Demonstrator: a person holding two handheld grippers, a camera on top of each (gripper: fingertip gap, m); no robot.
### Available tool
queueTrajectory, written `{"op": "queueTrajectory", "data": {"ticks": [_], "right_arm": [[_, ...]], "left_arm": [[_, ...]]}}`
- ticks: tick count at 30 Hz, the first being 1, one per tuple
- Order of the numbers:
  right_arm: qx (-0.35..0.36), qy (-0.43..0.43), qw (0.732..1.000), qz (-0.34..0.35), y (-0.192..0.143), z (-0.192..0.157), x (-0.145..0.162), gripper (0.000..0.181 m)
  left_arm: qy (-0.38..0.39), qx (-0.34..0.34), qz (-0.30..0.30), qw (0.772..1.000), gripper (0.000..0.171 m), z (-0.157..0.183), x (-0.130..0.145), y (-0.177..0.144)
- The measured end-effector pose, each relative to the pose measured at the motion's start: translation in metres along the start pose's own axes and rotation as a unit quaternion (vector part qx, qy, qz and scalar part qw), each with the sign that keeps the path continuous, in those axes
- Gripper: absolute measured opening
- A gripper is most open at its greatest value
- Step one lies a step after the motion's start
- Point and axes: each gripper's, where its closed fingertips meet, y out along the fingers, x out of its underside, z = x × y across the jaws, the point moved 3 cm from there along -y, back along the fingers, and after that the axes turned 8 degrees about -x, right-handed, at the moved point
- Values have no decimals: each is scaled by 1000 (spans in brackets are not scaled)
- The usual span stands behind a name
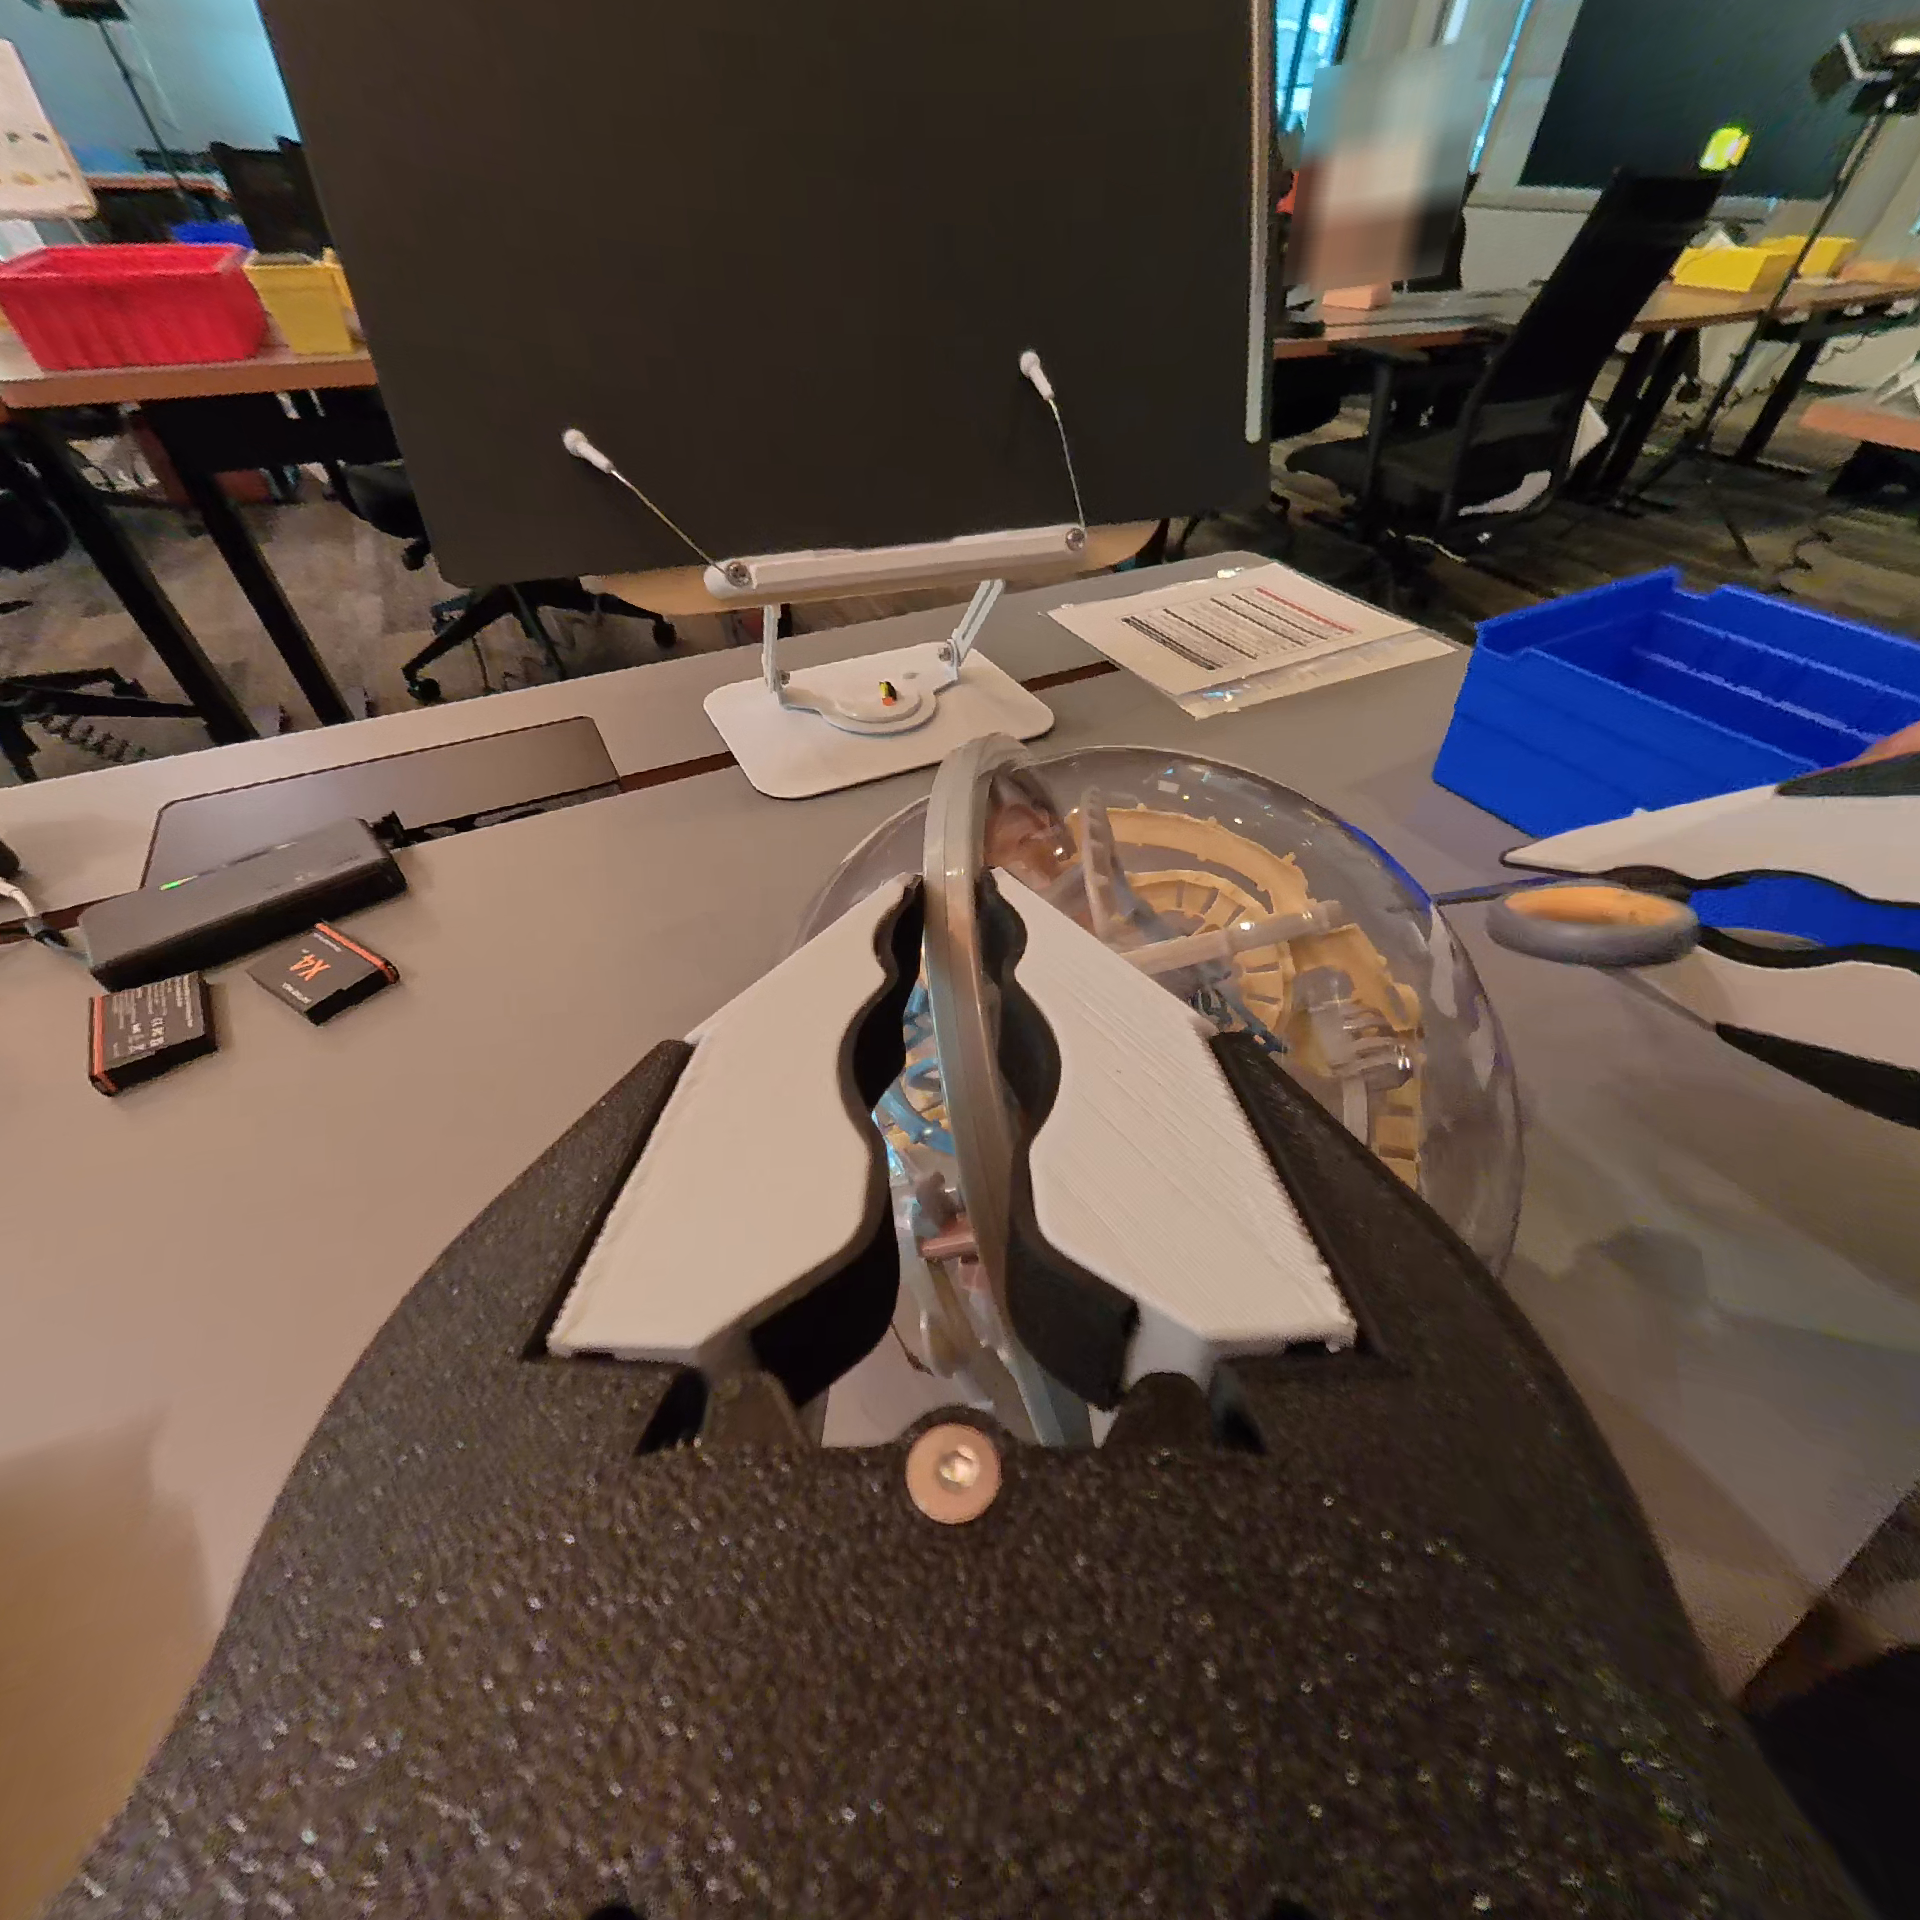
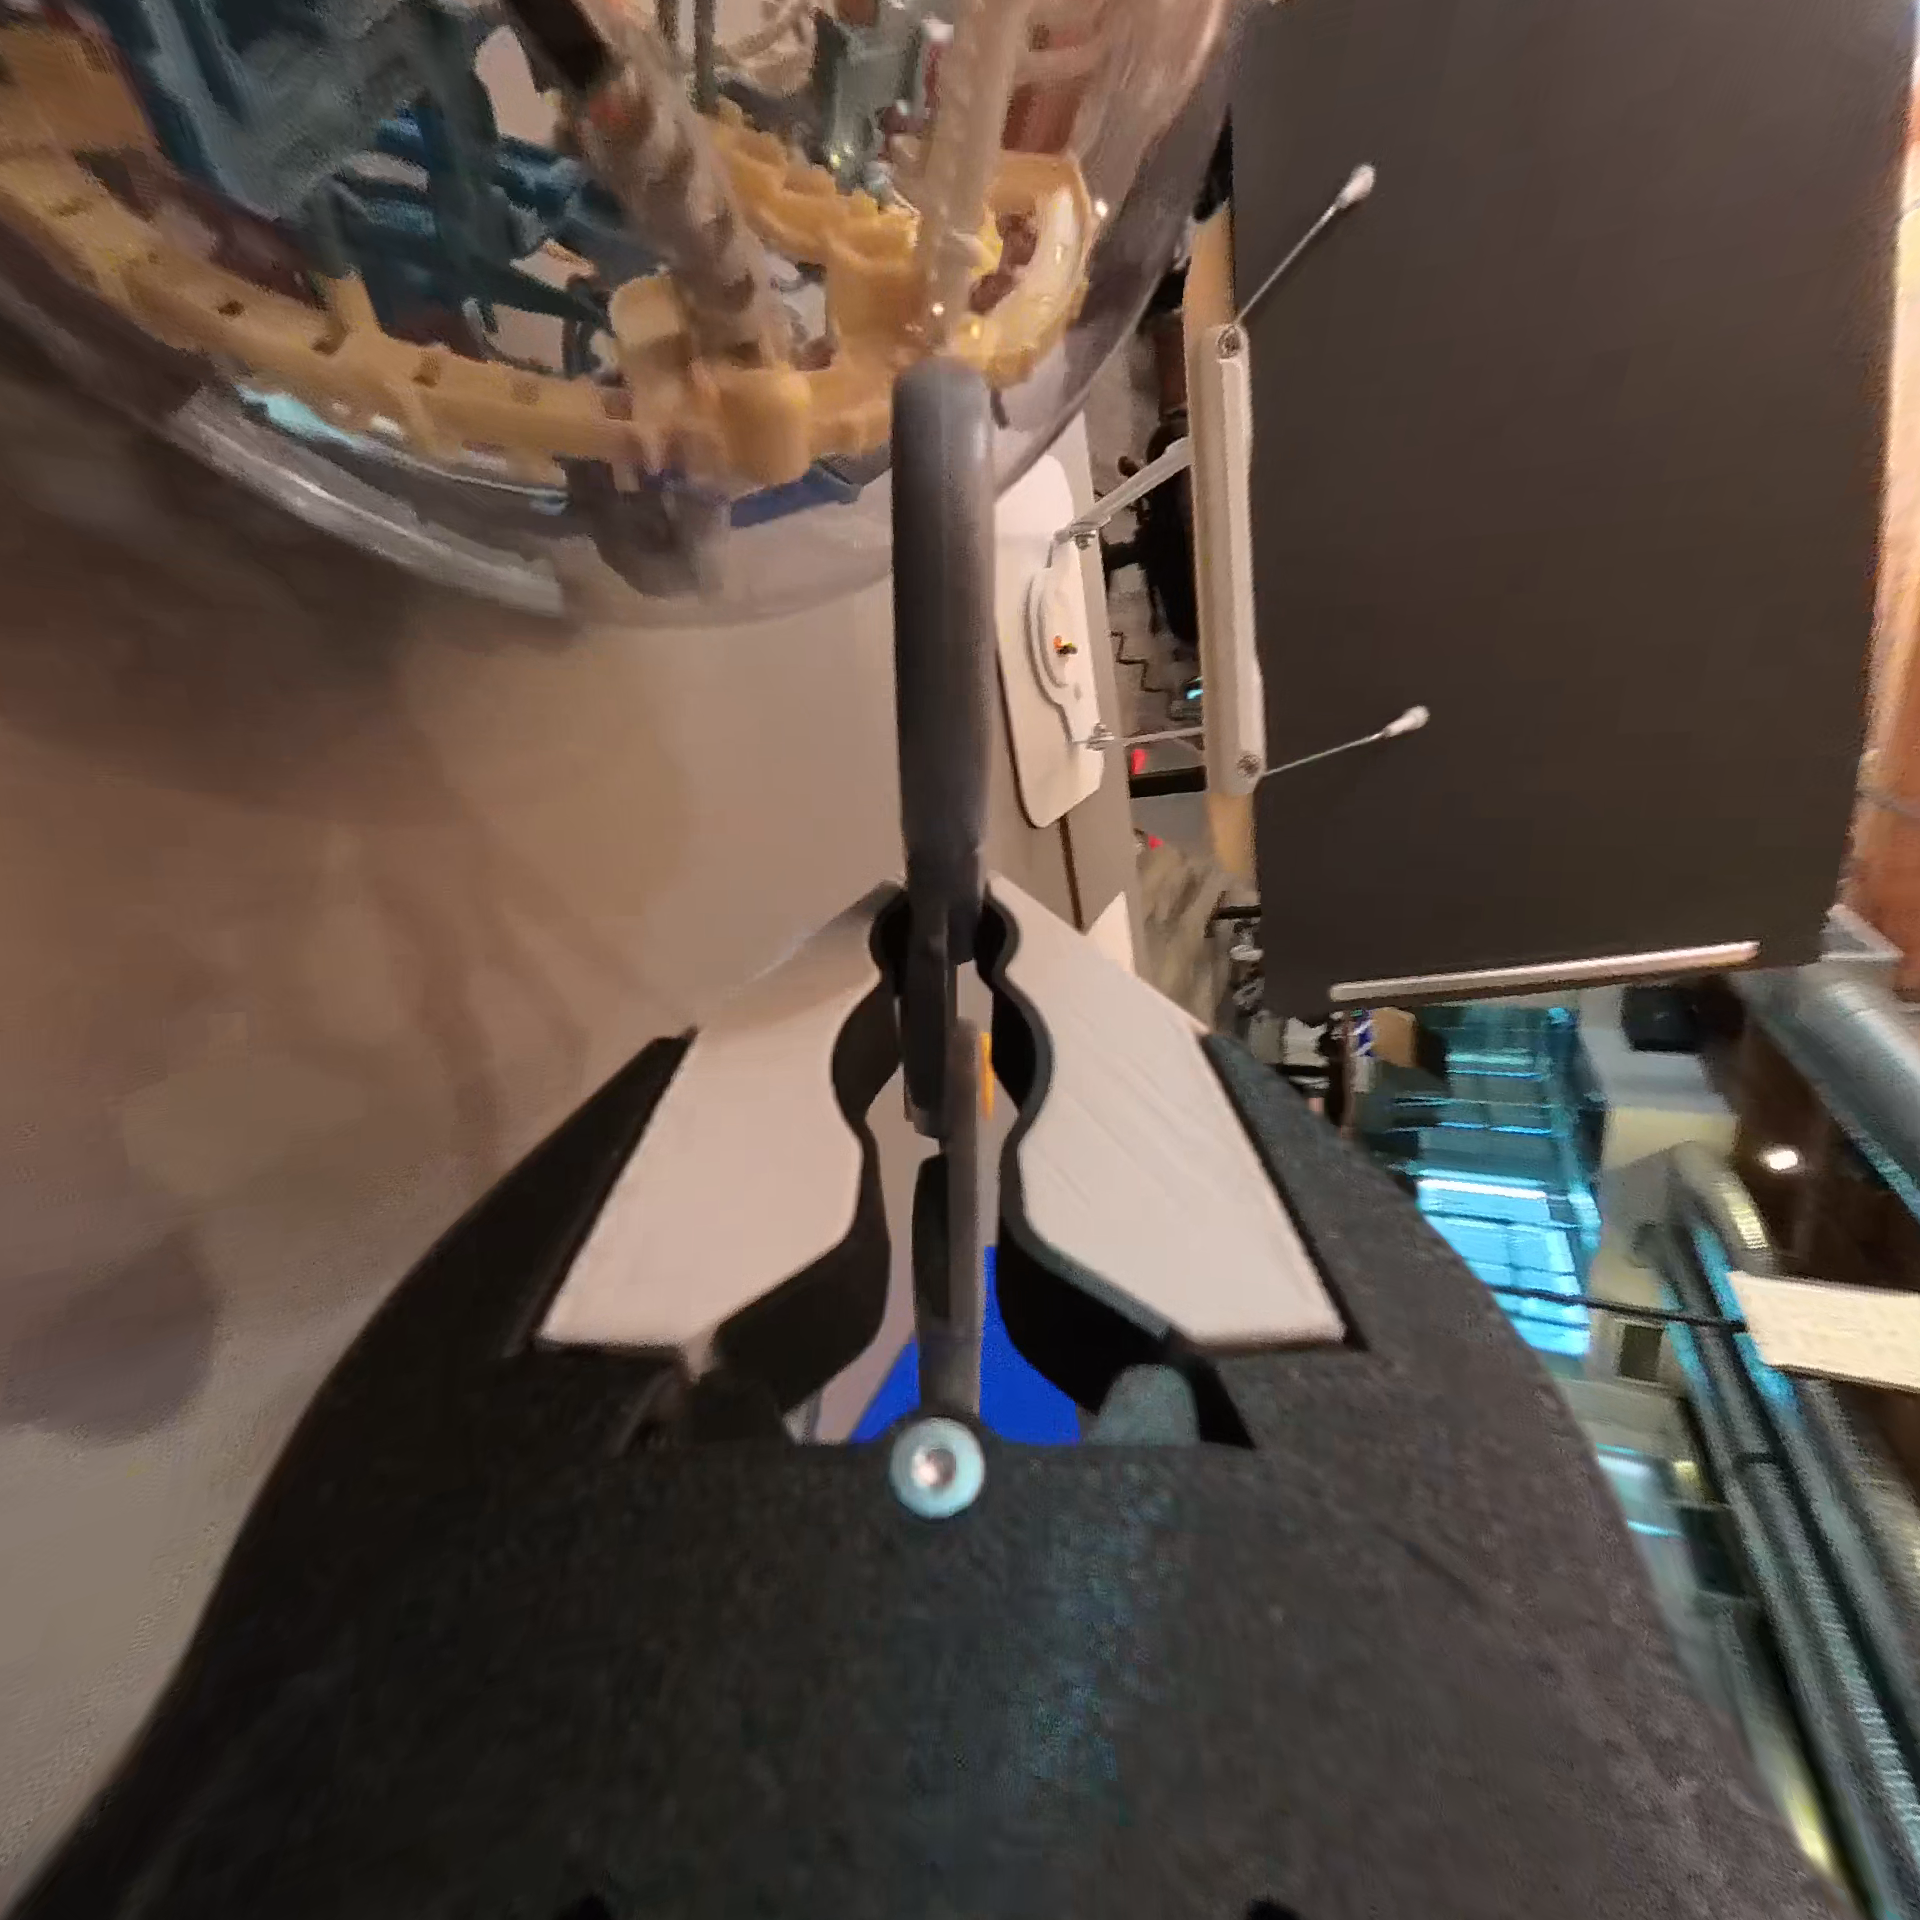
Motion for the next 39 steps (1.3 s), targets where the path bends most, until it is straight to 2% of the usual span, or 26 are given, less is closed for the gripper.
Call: {"op": "queueTrajectory", "data": {"ticks": [5, 11, 26, 34, 39], "right_arm": [[31, -96, 995, -16, -11, 2, -12, 9], [16, -144, 989, -15, -16, -3, -17, 9], [0, -180, 984, -3, -23, -9, -21, 9], [-29, -284, 958, -3, -18, 6, -20, 8], [-70, -339, 938, 22, -18, 14, -21, 7]], "left_arm": [[-7, -29, 28, 999, 9, -1, 3, -3], [-9, -39, 38, 998, 9, -2, 4, -5], [-21, -58, 67, 996, 9, -4, 9, -14], [-34, -44, 69, 996, 8, -2, 8, -12], [-24, -39, 68, 997, 8, -3, 7, -10]]}}
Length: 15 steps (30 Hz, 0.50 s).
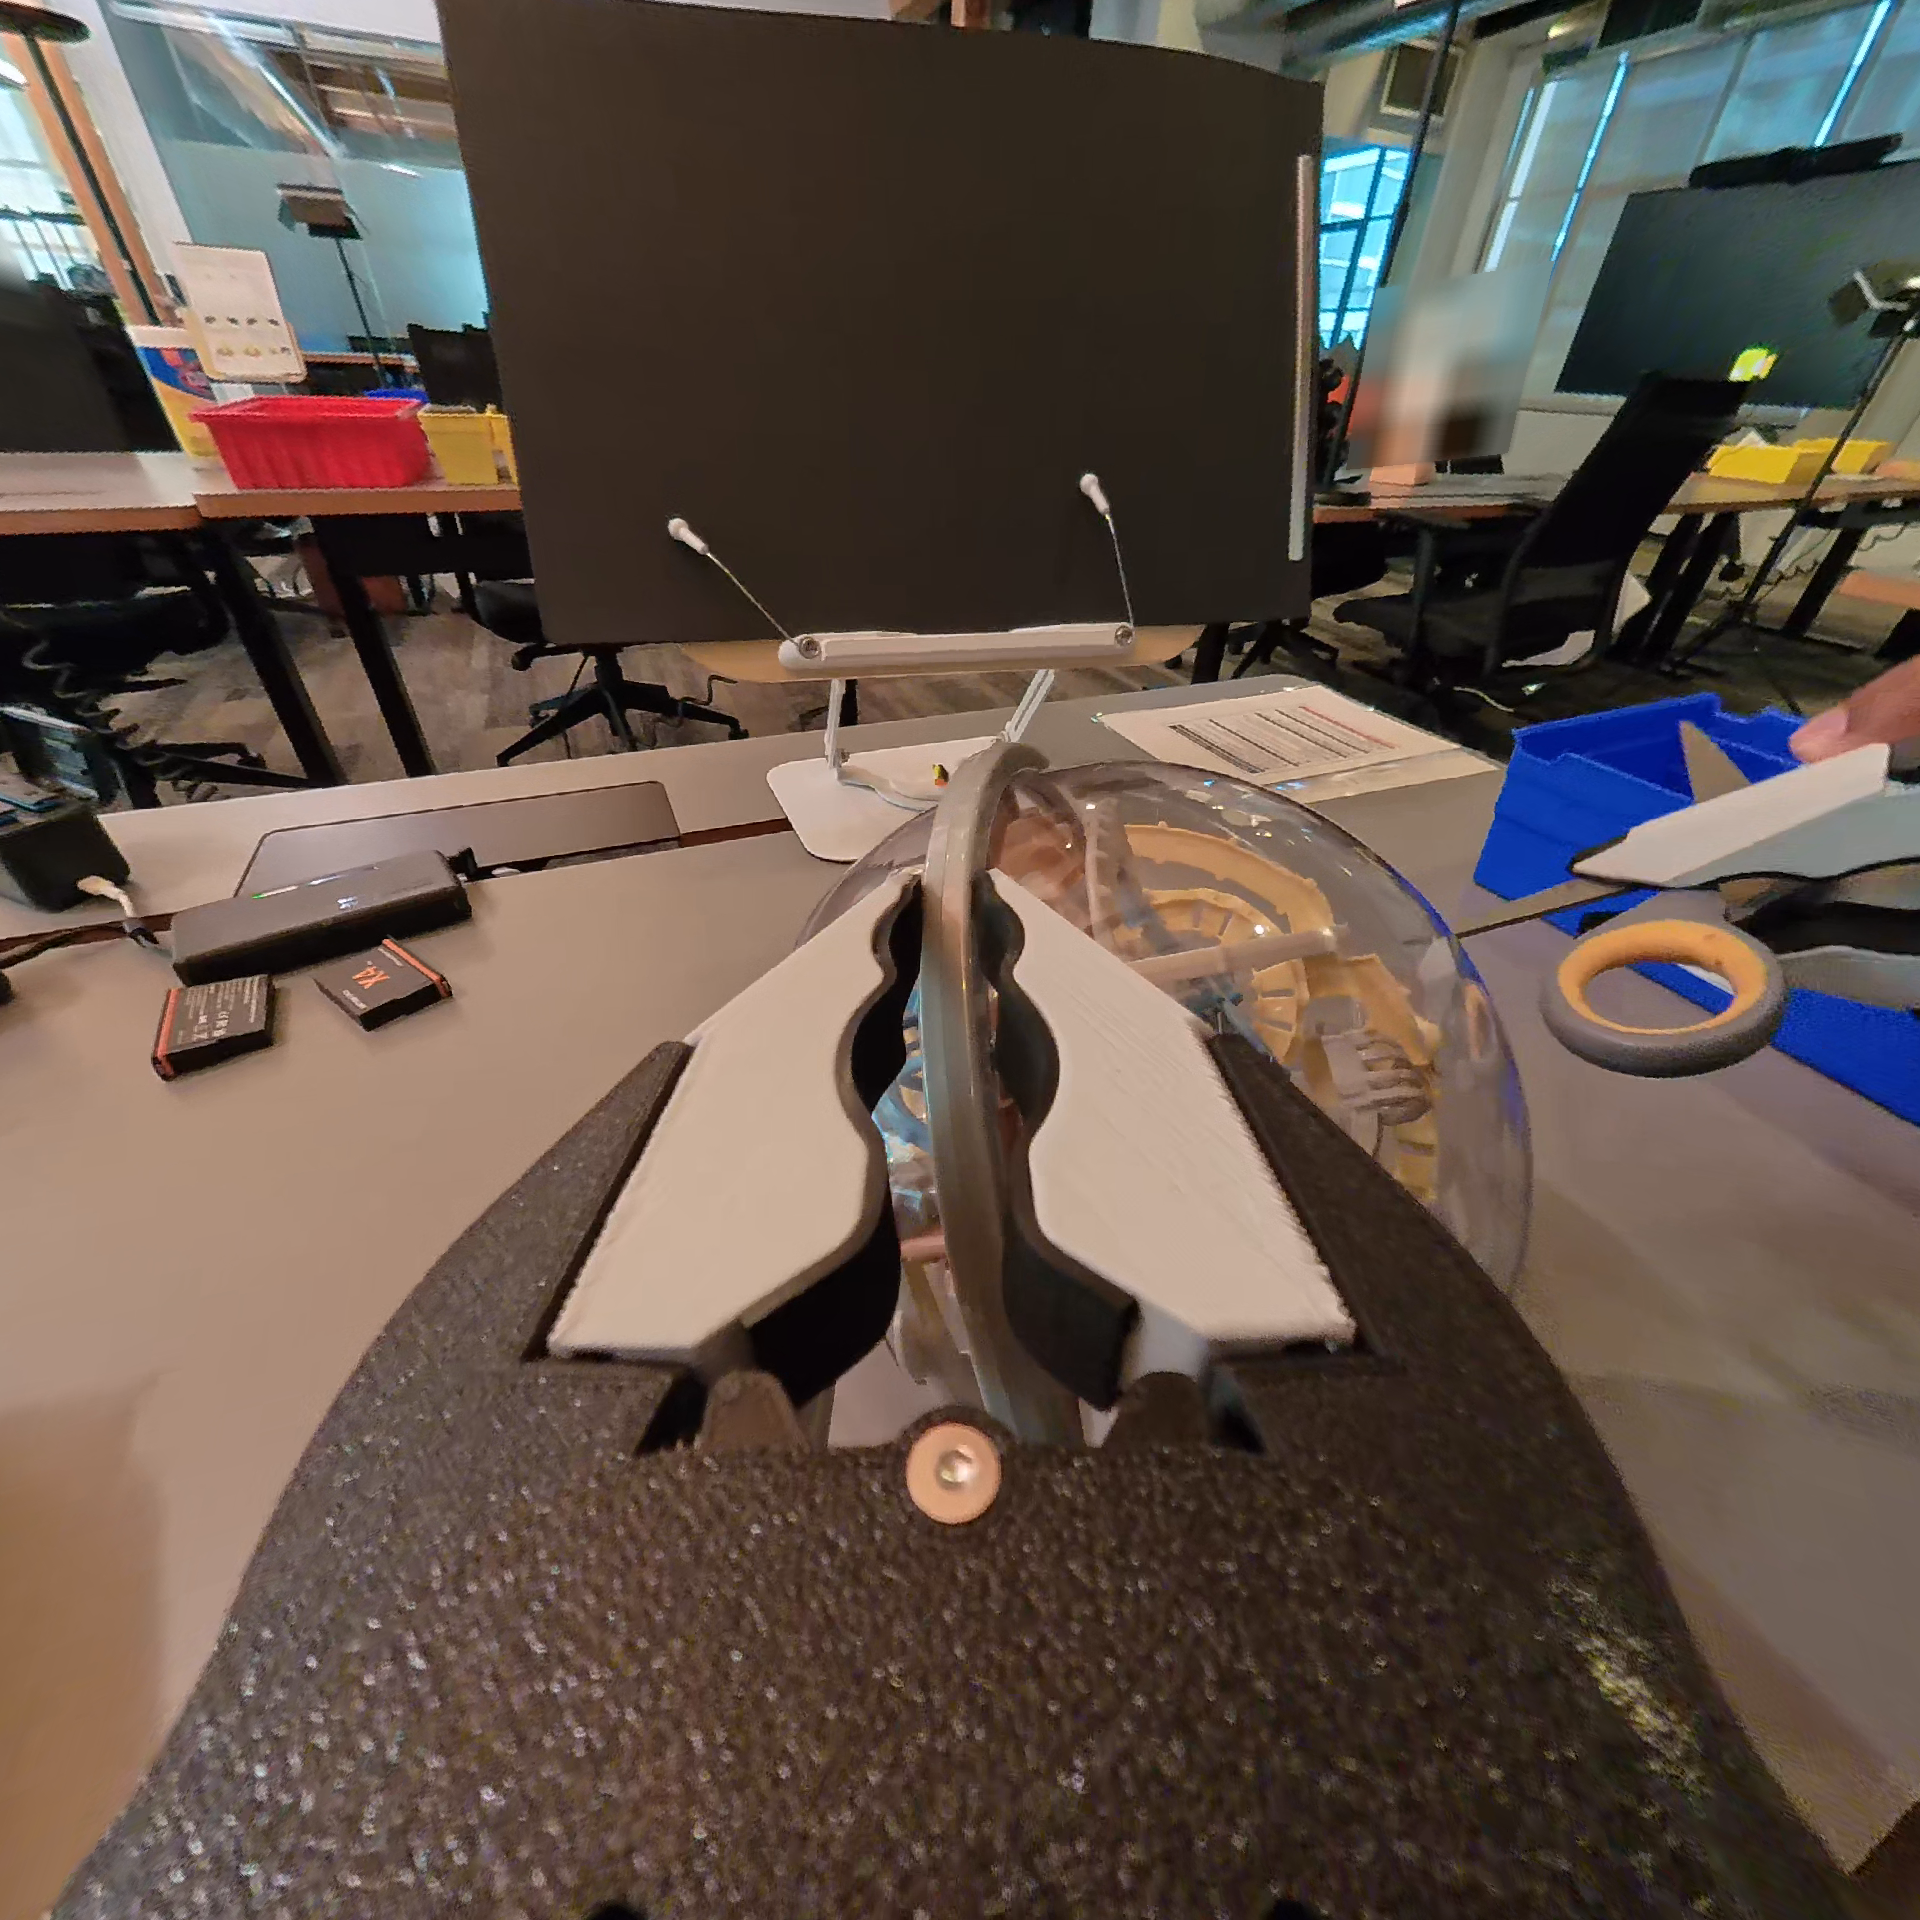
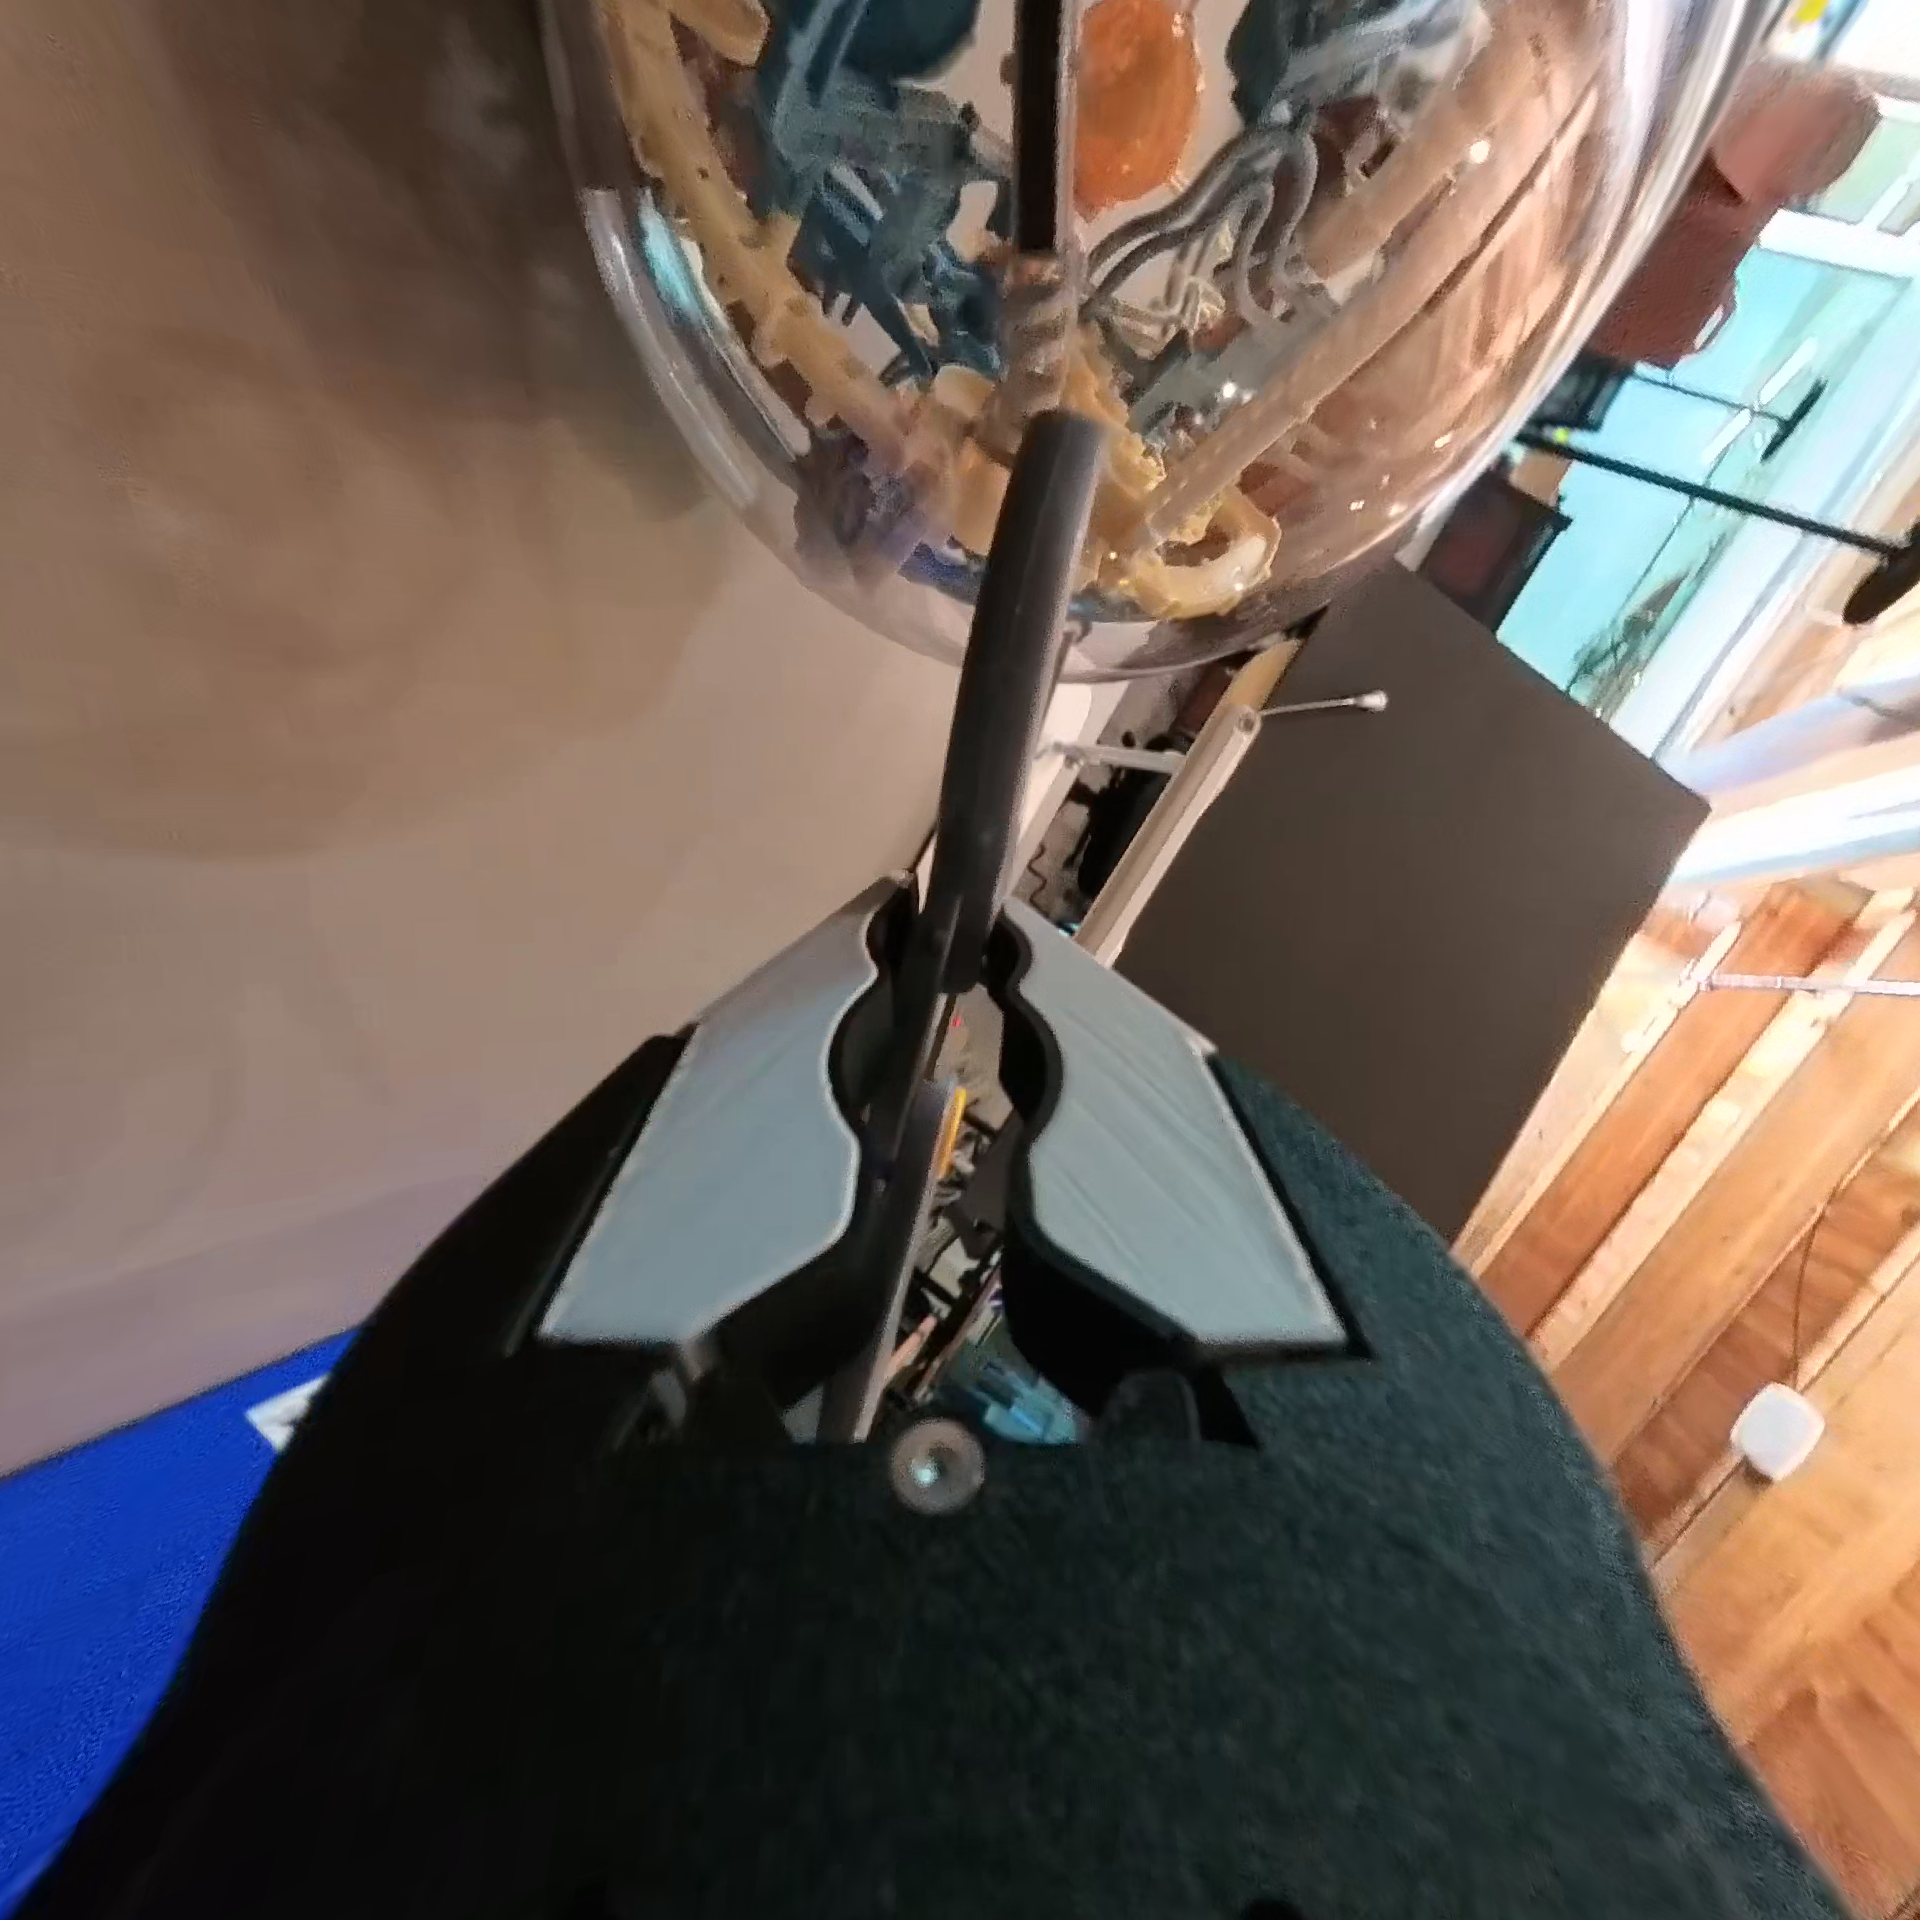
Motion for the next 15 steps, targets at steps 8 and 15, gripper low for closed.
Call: {"op": "queueTrajectory", "data": {"ticks": [8, 15], "right_arm": [[-34, -70, 997, 17, 2, 10, 4, 6], [-63, -90, 994, 14, 4, 16, 5, 6]], "left_arm": [[7, 5, -1, 1000, 8, 1, -2, 5], [8, 9, -6, 1000, 8, 1, -4, 8]]}}
